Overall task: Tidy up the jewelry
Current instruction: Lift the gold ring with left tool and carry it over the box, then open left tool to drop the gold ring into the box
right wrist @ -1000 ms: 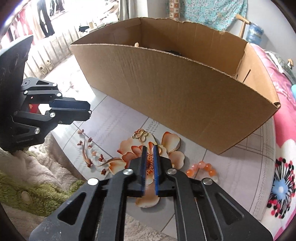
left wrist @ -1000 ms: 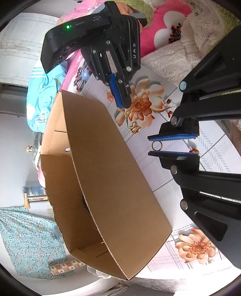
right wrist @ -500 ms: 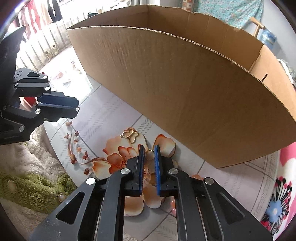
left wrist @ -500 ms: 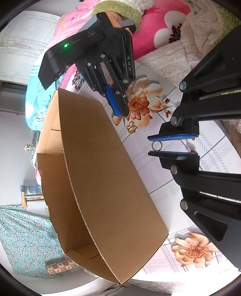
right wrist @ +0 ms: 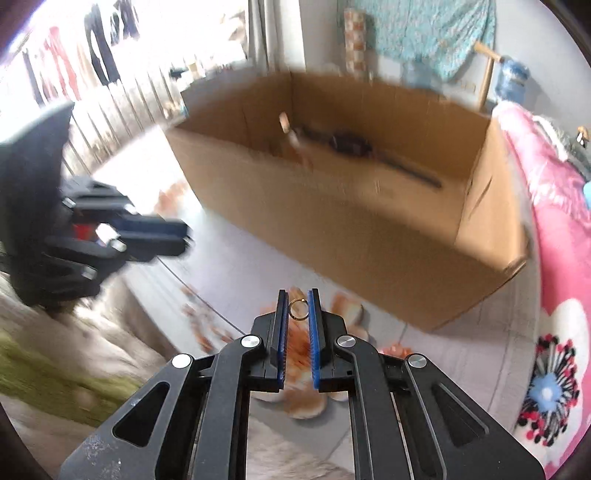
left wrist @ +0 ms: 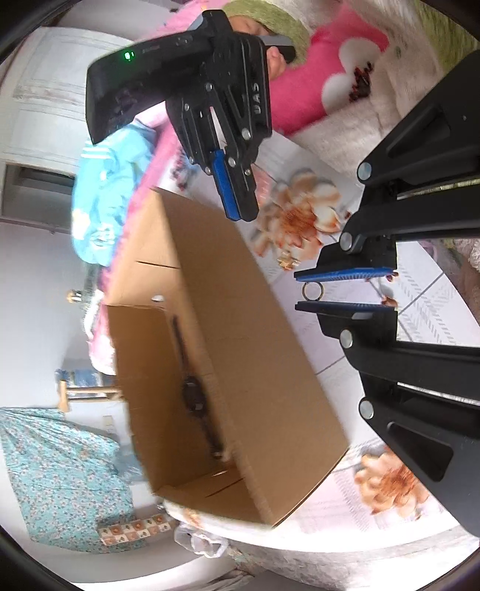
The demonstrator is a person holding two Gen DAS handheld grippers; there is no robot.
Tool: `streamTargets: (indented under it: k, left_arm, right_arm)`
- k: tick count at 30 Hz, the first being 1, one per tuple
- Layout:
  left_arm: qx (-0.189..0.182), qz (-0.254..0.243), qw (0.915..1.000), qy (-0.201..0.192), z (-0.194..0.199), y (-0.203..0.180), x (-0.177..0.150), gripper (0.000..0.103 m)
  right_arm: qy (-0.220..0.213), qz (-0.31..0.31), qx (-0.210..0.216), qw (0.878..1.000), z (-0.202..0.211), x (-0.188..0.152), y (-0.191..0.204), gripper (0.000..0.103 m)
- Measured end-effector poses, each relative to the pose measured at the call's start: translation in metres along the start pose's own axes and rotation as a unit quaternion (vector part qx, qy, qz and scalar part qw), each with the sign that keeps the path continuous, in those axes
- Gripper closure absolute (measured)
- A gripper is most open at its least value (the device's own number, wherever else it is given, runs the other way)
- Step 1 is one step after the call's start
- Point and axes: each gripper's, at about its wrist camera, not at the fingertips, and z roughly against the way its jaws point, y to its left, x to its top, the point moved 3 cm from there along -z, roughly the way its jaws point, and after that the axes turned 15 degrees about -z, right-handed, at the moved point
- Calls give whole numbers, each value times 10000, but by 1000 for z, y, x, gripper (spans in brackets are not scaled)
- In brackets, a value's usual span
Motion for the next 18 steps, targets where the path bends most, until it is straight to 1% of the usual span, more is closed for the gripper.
streamTargets:
  k: [2,4,6,7,9,11,12,13,15,17,18]
  left_arm:
    - [-88,14,9997,-220,14,6,13,93]
    - [-173,15,9988,-457,24,14,27,93]
    - [-160,4,9977,-660,28,25,45,93]
    - [-83,-28,9975,-695,26,30,54,93]
    - [34,-47,9976,-691,16,39,66,93]
    - [101,75,9988,-469,-1,51,73,93]
    - [138,130,9992,-339,-11,58,75,93]
    - [166,170,9994,-238,-19,63,75,93]
    - [219,289,9993,29,-36,73,75,93]
    - [279,399,9985,265,-51,79,74,93]
    - [323,443,9979,350,-55,82,73,93]
  right_arm:
    - [-423,-14,180,9989,29,13,9,95]
    - [-741,-76,233,9970,49,26,9,95]
    - [-982,-186,230,9947,54,36,6,95]
    - [-1099,-312,195,9933,53,44,2,94]
    - [-1141,-527,141,9920,45,55,-5,94]
    - [-1006,-872,200,9909,28,62,-15,94]
    - [-942,-1005,108,9904,16,64,-16,94]
    - [-853,-1087,-124,9903,3,71,-15,94]
    - [-717,-1240,-478,9885,-9,75,-20,94]
    - [-661,-1374,-592,9865,-19,74,-22,93]
    - [-679,-1417,-623,9856,-19,74,-23,89]
